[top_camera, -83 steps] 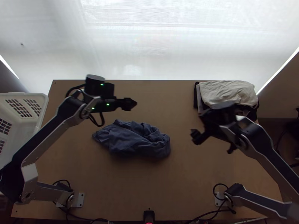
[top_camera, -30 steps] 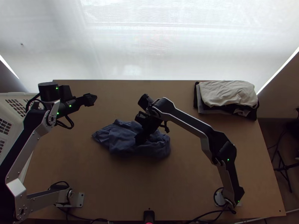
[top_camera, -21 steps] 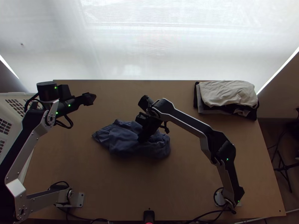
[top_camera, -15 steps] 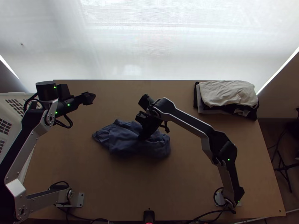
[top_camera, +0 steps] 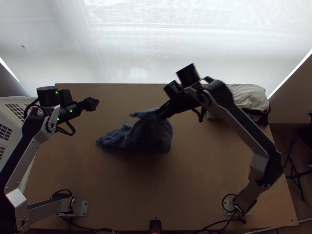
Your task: Fold the t-shirt
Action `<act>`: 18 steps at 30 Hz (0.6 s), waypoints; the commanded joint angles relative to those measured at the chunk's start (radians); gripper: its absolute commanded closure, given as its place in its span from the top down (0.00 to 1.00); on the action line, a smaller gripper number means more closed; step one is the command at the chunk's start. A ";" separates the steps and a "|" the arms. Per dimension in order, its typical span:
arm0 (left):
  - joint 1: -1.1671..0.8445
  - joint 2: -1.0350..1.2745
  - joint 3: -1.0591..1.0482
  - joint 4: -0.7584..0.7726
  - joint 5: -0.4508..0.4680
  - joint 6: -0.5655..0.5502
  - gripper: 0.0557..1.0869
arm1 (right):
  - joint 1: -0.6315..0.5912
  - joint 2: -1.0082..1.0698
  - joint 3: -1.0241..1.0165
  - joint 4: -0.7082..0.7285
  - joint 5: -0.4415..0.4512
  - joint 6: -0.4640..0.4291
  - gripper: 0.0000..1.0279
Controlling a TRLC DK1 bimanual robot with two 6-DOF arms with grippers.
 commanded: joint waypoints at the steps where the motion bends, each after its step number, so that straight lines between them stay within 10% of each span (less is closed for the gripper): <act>1: -0.016 -0.002 -0.009 0.002 0.001 -0.001 0.95 | -0.141 -0.157 -0.037 0.004 0.035 0.016 0.03; 18: -0.054 -0.058 -0.080 -0.001 0.001 0.008 0.95 | -0.300 -0.277 -0.413 0.084 0.145 0.019 0.03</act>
